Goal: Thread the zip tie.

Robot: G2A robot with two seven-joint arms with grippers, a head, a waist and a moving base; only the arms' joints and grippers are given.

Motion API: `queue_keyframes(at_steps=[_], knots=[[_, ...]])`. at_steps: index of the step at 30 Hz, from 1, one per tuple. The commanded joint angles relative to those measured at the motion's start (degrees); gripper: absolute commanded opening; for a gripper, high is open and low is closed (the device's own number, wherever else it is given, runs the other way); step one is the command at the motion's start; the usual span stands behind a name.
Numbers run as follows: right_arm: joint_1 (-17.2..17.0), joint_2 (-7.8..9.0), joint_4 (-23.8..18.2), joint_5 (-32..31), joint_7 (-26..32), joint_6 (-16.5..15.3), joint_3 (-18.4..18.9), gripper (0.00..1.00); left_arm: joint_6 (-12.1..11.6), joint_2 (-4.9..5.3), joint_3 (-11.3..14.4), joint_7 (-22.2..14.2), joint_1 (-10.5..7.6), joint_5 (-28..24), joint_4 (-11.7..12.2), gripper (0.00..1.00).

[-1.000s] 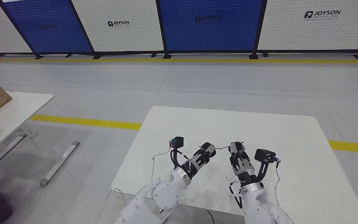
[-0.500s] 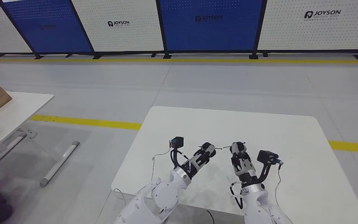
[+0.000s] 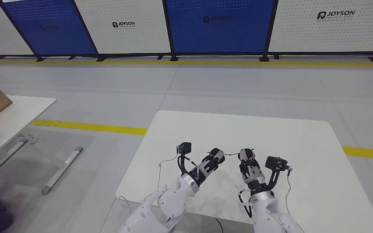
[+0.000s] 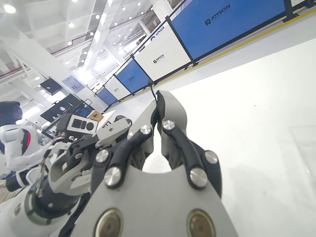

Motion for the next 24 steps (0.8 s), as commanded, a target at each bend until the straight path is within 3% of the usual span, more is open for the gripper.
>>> queue_keyframes(at_steps=[1, 11, 18, 24], knots=[[0.09, -0.03, 0.06, -0.04, 0.17, 0.00, -0.04, 0.00, 0.00, 0.00, 0.00, 0.00, 0.00, 0.00, 0.00, 0.00], [0.22, -0.30, 0.13, 4.38, 0.21, -3.02, 0.01, 0.00, 0.00, 0.00, 0.00, 0.00, 0.00, 0.00, 0.00, 0.00], [1.21, -0.49, 2.03, 2.36, 0.39, -1.40, -0.64, 0.00, 0.00, 0.00, 0.00, 0.00, 0.00, 0.00, 0.00, 0.00], [1.75, -0.55, 2.31, 5.66, 3.17, -3.68, -0.51, 0.00, 0.00, 0.00, 0.00, 0.00, 0.00, 0.00, 0.00, 0.00]])
